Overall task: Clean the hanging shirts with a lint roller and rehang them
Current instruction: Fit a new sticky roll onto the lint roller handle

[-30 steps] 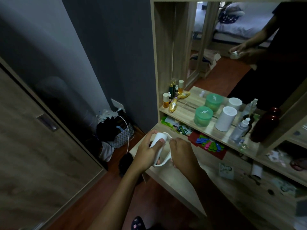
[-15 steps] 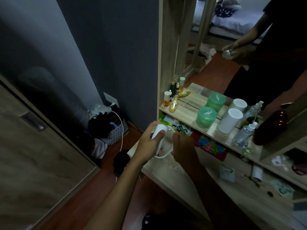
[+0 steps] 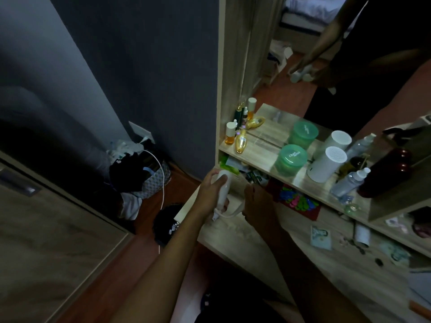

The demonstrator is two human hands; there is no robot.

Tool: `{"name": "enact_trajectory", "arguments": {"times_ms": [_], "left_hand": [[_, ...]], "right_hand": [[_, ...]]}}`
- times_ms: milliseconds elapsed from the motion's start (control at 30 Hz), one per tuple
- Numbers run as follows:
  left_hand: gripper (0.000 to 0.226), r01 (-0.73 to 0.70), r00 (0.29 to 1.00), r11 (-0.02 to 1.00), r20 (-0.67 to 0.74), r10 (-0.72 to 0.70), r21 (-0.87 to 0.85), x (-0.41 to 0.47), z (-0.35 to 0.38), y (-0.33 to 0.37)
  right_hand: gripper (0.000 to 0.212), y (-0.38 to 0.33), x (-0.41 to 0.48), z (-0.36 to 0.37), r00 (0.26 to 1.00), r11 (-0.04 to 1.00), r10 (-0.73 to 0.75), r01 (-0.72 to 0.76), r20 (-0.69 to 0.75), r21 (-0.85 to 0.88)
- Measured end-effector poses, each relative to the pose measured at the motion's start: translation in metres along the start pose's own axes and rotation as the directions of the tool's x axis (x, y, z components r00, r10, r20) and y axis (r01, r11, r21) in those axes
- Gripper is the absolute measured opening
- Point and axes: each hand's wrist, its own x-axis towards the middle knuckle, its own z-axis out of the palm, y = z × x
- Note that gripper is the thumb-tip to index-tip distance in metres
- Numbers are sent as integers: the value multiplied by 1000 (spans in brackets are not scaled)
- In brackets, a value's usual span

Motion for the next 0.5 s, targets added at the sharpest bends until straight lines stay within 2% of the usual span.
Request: {"name": "enact_trajectory", "arguments": {"times_ms": [100, 267, 500], "left_hand": [[30, 87, 996, 994, -17, -88, -63, 14, 3, -9], [30, 187, 979, 981, -71, -191, -52, 44, 6, -33], [28, 312, 943, 948, -104, -318, -68, 64, 17, -62]], "right_hand": [[32, 15, 6, 5, 995, 986, 98, -99, 12, 137], [31, 55, 9, 6, 964, 925, 250, -264, 88, 272], [32, 117, 38, 17, 829, 743, 517, -559, 214, 369]]}}
